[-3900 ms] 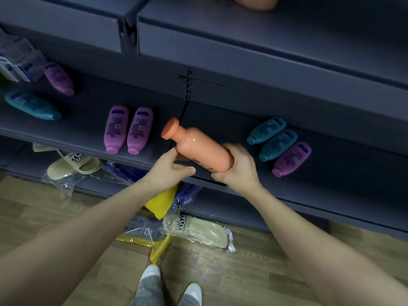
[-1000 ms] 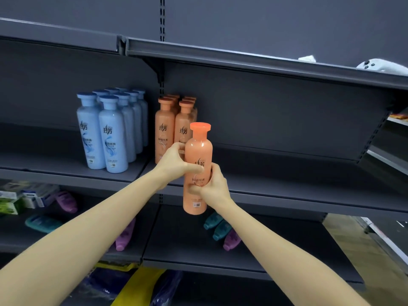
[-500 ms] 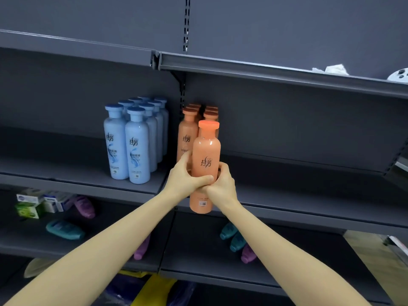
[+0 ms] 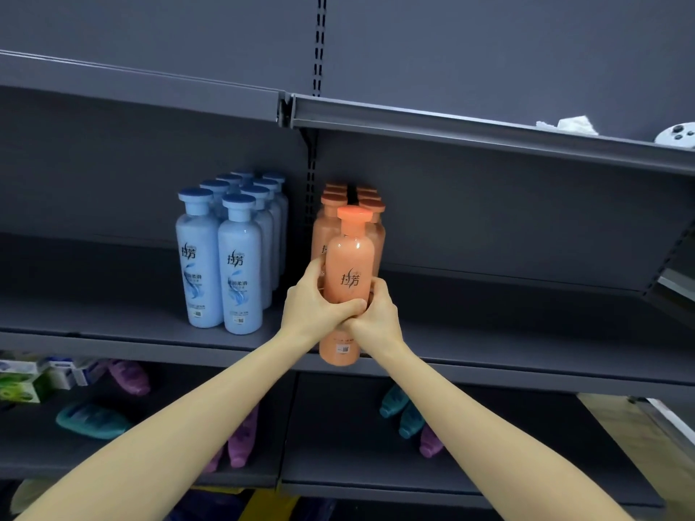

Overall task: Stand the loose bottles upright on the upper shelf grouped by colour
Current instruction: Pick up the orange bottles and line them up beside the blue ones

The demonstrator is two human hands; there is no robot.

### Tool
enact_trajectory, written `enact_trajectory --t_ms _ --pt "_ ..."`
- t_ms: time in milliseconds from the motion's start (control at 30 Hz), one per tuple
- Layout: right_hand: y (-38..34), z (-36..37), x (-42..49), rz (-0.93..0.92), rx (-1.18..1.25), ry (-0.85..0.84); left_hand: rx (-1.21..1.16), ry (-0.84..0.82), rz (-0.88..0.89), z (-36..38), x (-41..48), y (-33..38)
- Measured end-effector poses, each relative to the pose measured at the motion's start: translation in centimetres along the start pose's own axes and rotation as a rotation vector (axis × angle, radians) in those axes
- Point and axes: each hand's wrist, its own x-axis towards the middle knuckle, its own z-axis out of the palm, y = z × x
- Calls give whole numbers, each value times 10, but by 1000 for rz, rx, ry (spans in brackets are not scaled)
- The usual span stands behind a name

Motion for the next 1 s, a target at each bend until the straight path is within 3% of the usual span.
enact_trajectory --t_ms 467,1000 --pt "0 5 17 34 -25 -108 9 31 18 -10 31 -12" --pt "32 28 33 136 -201 -81 34 60 4 1 45 -32"
